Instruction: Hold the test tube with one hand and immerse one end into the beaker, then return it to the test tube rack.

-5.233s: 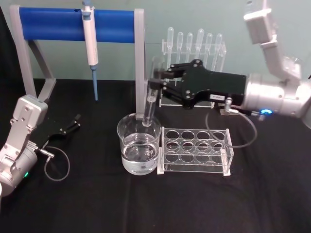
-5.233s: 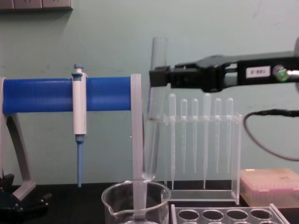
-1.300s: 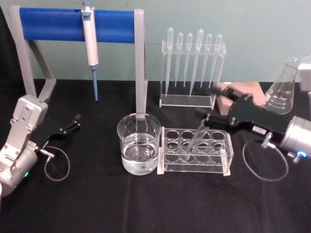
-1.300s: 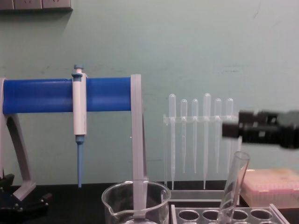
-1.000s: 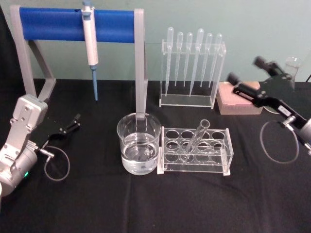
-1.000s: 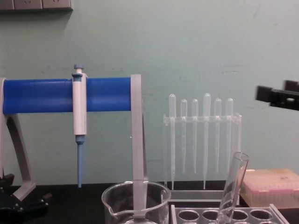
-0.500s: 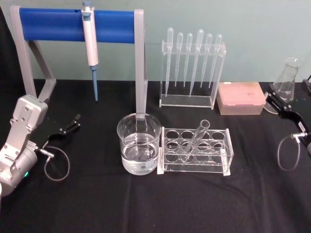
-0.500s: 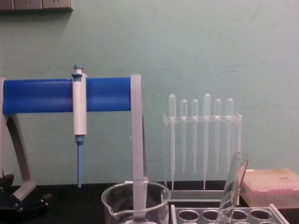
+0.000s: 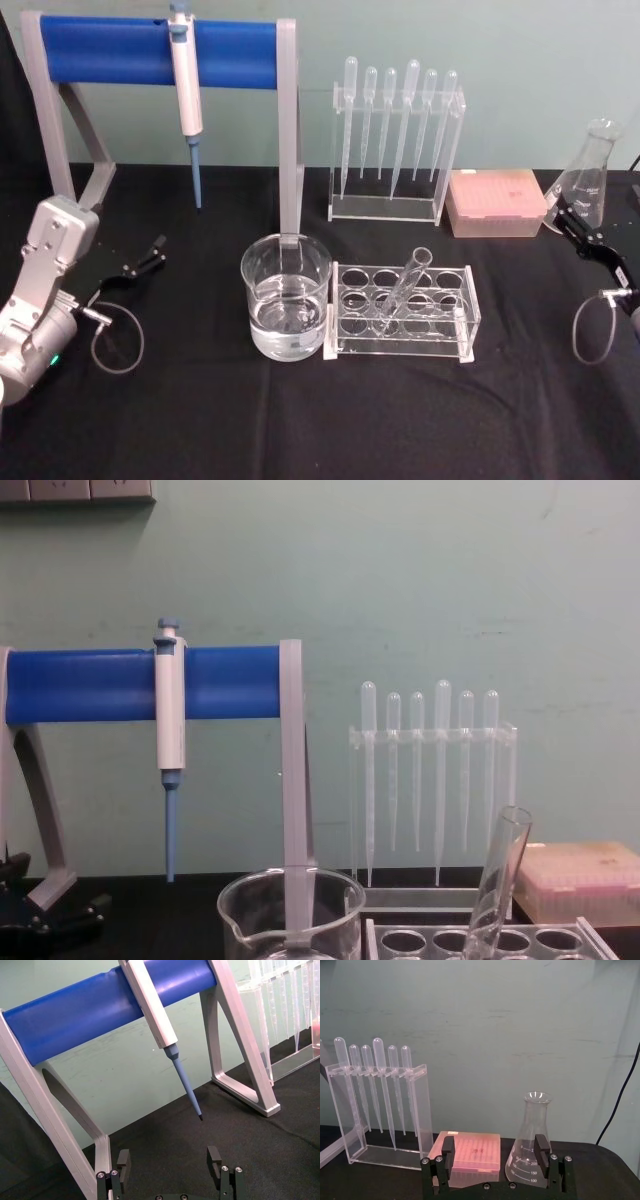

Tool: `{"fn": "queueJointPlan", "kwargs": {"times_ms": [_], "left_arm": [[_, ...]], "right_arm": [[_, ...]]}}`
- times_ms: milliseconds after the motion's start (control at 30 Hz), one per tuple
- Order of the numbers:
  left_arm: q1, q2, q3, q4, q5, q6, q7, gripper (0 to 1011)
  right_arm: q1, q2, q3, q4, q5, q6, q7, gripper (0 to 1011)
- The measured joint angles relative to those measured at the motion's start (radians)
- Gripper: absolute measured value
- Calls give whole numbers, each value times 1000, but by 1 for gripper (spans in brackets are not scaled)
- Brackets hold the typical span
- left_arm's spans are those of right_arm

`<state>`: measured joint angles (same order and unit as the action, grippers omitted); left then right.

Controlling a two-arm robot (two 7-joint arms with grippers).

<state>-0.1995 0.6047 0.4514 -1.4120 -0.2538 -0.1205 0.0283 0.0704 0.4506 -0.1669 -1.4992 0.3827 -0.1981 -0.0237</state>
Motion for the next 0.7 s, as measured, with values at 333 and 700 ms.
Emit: {"fn": "queueJointPlan", "kwargs": {"times_ms": [333, 700], "left_arm": [[0, 0, 0, 0, 0, 0, 0, 1000], [0, 0, 0, 0, 0, 0, 0, 1000]], "right_arm": [[0, 1, -1, -3, -1, 0, -1, 1002], [0, 2, -2, -5, -2, 0, -3, 1003]]}}
